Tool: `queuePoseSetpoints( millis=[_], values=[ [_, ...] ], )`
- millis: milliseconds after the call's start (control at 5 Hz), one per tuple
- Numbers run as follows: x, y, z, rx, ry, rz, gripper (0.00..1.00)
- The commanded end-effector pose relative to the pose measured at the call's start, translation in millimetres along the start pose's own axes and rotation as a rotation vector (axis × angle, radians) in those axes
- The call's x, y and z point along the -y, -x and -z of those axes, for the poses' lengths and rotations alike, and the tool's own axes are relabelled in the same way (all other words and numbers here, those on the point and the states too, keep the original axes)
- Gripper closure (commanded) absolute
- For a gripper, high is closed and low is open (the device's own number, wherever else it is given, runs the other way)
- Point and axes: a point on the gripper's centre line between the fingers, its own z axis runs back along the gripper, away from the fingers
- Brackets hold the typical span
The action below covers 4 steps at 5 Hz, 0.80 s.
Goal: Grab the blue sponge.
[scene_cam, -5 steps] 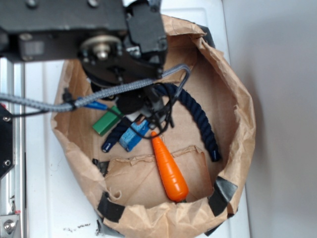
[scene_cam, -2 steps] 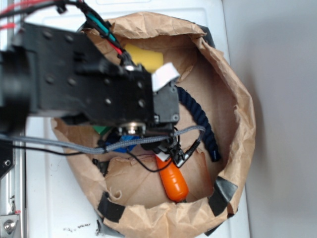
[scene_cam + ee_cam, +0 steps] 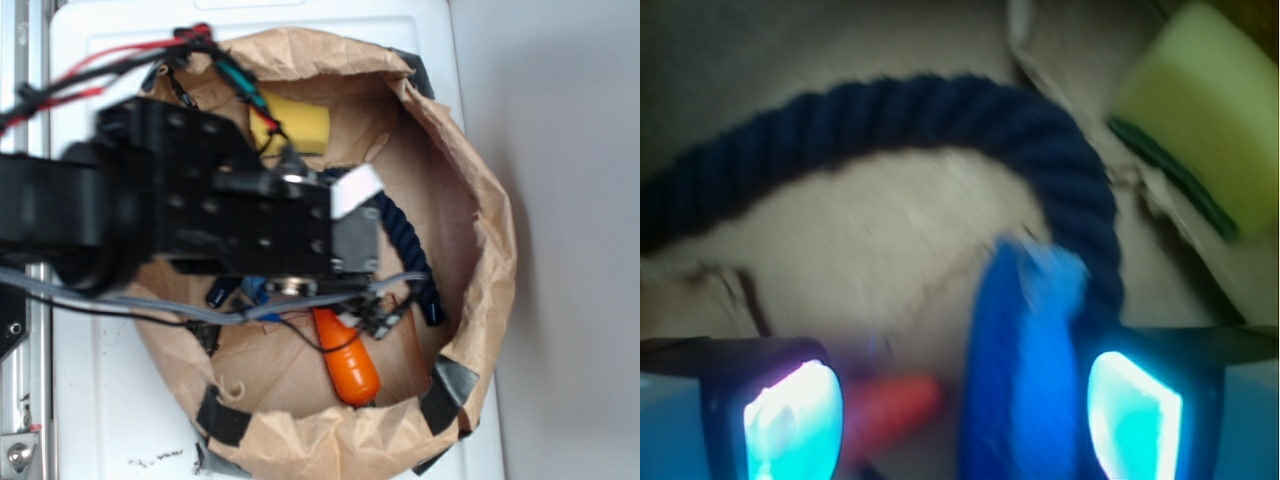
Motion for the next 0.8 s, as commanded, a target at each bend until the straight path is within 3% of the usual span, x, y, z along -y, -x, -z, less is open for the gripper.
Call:
queuePoseSetpoints(
  millis=[0,600],
  values=[
    [-8.5,-1.2,-0.4,0.049,0.015,-0.048,1.00],
    [-16.9,1.2,0.4,0.100,0.021,-0.066,1.00]
  ],
)
